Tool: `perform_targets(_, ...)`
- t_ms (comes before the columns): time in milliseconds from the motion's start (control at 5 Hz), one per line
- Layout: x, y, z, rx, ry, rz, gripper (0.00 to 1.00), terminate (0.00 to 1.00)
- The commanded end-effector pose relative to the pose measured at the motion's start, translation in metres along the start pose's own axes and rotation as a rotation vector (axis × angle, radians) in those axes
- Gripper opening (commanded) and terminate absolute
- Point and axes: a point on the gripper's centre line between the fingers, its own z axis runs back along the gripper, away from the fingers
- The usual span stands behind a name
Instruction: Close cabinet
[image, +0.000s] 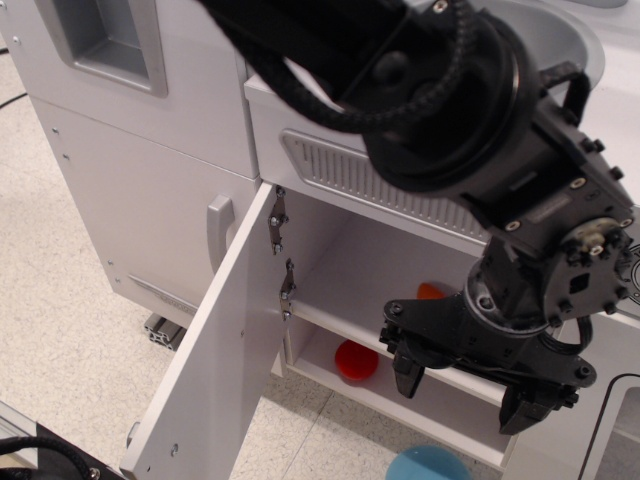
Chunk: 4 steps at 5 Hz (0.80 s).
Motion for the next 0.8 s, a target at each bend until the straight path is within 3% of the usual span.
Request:
perform_targets(0,0.000,0.000,0.000,0.000,0.000,0.000,1.00,0.00)
perform_targets(400,0.013,0.077,0.031,-0.003,0.003,-0.029,1.00,0.00)
perform_targets(600,0.030,0.116,0.032,-0.009,0.018,-0.020,1.00,0.00)
